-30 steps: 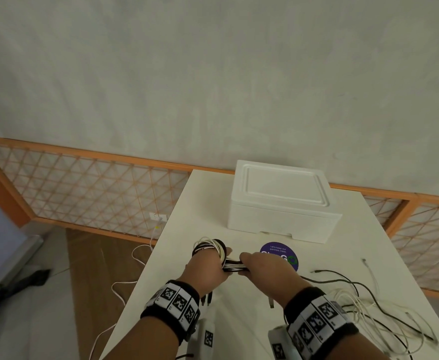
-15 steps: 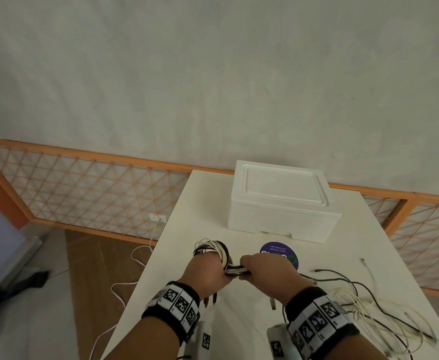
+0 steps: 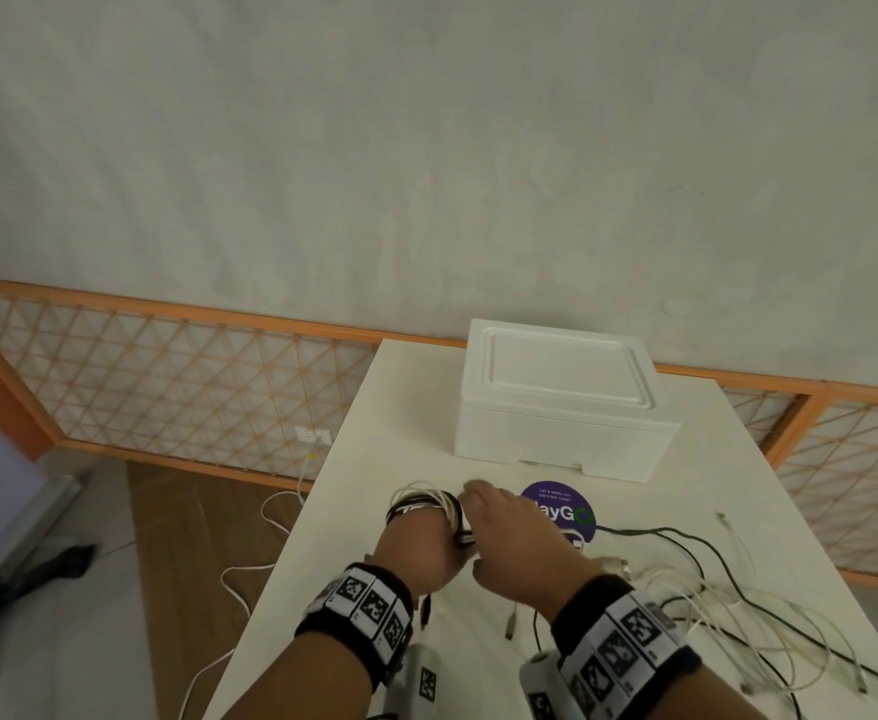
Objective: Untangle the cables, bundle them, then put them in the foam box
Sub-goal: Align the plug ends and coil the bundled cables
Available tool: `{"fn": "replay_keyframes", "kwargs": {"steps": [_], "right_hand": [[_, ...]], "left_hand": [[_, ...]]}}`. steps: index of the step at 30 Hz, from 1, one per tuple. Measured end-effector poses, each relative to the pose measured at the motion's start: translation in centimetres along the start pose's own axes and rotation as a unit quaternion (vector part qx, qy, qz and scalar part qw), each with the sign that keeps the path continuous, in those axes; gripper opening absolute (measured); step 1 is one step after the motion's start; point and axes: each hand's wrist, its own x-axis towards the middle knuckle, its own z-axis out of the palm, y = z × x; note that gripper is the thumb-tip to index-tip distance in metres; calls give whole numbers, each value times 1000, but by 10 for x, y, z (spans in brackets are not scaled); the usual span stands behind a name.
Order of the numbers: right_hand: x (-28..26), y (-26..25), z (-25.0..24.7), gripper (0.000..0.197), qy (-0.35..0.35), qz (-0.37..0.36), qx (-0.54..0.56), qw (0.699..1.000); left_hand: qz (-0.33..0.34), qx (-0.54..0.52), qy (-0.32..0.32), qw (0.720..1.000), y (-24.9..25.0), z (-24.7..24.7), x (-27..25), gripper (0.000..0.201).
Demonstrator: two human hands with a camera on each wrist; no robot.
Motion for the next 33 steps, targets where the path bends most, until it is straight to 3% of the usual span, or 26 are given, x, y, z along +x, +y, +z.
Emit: {"fn": "replay_keyframes", "kwargs": {"steps": [3, 6, 13, 15, 18, 20, 22, 24, 25, 28, 33], "right_hand": [[2, -7, 11, 89, 27, -32, 12, 999], [7, -5, 16, 81, 26, -33, 12, 999], [7, -4, 22, 78, 39, -12, -16, 999], [8, -4, 23, 87, 52, -18, -33, 998], [5, 1, 29, 97, 68, 1, -56, 996], [2, 10, 28, 89, 51, 81, -56, 994], [-1, 18, 23, 61, 22, 149, -34, 988], [-4, 21, 20, 25, 8, 152, -27, 988], [-4, 21, 20, 20, 3, 144, -31, 989], [-4, 21, 18, 16, 2, 114, -35, 993], [-3, 23, 8, 15, 31, 83, -86, 992]], "left_hand": [[9, -1, -36, 999, 4, 0, 1, 32], [3, -42, -70, 997, 6, -1, 1, 36], [21, -51, -78, 995, 3, 6, 4, 33], [17, -36, -66, 997, 4, 5, 5, 36], [18, -107, -7, 994, 0, -2, 1, 28], [0, -110, 30, 993, -6, -5, -2, 19], [-30, -101, 49, 993, -9, -6, -1, 17], [-46, -98, 53, 993, -8, -4, -1, 28], [-60, -115, 50, 990, -6, -4, -1, 38], [-90, -176, 9, 980, -4, -1, 1, 55], [-52, -218, -42, 974, -7, 3, 5, 29]]}}
